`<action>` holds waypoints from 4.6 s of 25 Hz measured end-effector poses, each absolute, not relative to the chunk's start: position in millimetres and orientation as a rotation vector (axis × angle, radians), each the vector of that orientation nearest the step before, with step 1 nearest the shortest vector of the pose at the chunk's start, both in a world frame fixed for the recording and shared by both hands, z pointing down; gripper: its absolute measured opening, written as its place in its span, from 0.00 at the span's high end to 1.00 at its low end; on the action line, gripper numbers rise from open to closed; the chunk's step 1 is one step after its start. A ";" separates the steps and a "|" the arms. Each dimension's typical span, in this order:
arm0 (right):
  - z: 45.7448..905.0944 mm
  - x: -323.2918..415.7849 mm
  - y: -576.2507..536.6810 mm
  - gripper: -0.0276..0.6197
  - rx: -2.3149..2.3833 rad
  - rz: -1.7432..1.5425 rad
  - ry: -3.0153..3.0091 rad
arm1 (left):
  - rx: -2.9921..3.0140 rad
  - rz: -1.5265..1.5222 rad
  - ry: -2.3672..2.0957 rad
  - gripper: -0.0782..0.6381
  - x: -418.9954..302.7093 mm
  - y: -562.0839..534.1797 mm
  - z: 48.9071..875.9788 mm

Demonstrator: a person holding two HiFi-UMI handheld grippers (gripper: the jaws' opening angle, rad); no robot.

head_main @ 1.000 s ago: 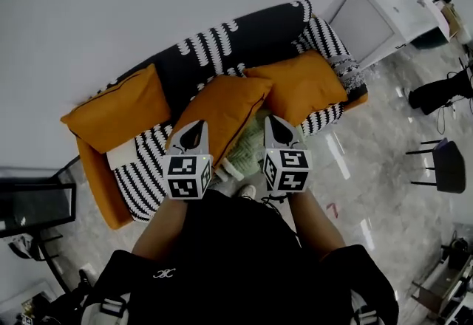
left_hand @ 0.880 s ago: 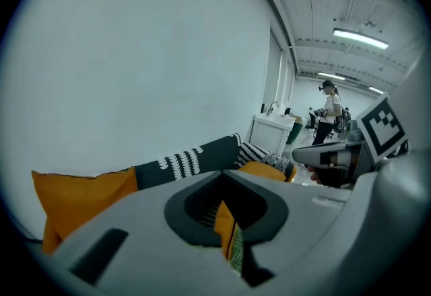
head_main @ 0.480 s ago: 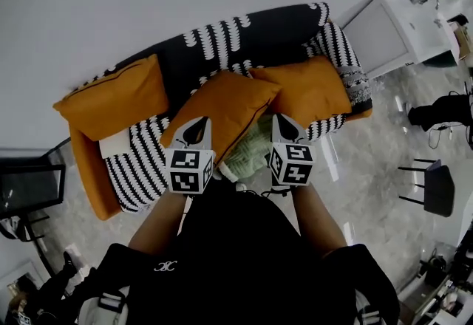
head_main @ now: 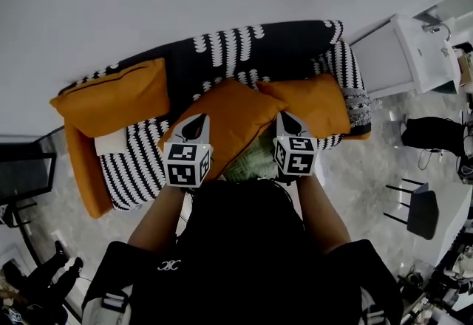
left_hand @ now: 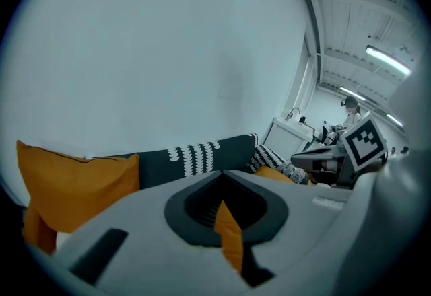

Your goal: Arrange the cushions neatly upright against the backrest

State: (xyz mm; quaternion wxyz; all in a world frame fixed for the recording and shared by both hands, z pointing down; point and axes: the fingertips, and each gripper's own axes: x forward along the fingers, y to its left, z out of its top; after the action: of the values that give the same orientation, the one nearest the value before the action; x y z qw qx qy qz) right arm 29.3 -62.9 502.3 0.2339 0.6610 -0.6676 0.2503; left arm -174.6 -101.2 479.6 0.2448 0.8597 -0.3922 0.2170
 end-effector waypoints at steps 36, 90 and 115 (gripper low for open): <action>759.9 127.5 -118.0 0.50 0.733 0.798 -1.785 | 1.236 0.909 -1.459 0.34 -259.2 88.5 702.1; 657.8 154.8 -276.7 0.94 1.308 1.504 -1.941 | 1.577 0.820 -1.097 0.74 -263.6 -256.4 653.6; 668.4 171.4 -409.8 0.58 1.576 1.083 -1.836 | 1.513 0.561 -1.509 0.56 -286.3 -355.3 657.5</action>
State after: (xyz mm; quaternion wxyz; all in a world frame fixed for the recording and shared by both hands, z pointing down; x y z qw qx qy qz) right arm 171.4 -409.8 668.4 0.2428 0.5768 -0.6719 0.3962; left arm -286.3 -355.3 657.5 0.4493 0.6118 -0.6103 0.2266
